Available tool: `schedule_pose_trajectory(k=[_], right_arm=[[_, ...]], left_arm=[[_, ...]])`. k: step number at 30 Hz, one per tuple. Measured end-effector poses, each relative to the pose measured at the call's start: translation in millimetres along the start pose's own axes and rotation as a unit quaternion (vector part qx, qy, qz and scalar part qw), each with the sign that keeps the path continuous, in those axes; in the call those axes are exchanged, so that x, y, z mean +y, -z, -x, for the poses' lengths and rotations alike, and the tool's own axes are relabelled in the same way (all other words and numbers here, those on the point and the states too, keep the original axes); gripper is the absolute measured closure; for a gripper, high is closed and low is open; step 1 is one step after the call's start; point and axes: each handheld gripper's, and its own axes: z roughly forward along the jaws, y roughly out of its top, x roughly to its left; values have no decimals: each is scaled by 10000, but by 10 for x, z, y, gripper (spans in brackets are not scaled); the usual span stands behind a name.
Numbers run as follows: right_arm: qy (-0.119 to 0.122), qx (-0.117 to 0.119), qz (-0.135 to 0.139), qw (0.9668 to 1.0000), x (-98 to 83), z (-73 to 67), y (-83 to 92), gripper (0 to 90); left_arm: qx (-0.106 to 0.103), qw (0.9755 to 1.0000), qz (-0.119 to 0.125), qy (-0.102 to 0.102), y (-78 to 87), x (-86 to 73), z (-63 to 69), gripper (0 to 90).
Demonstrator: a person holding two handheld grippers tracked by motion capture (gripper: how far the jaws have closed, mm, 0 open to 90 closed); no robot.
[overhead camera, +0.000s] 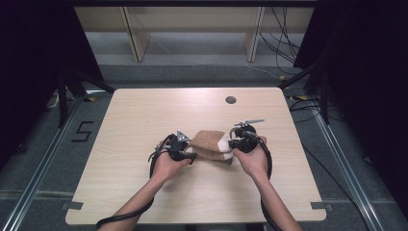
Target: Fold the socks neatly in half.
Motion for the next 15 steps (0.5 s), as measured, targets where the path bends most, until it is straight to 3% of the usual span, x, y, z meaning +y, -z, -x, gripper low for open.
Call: schedule_pose_trajectory(k=[4,5,6,8,9,12,15], right_arm=[[-237,90,16,9997,-108,68,-75,831],[-85,116,51,9999,-121,101,-74,829],[-258,80,41,9996,-120,87,-71,827],[-181,209,72,9996,-131,109,-70,825],[-305,183,40,9994,-132,89,-66,825],[-269,164,100,9995,-147,94,-80,822],[-208,197,146,9995,-160,107,-93,822]], left_arm=[[-97,9999,54,18,101,38,-2,427],[-131,9998,114,-45,172,73,-8,429],[-143,9997,195,-84,232,105,-16,429],[-211,9986,478,30,377,213,-43,434],[-189,9976,664,105,429,292,-50,437],[-174,9963,781,301,381,437,-75,437],[-73,9968,540,593,132,484,-112,400]])
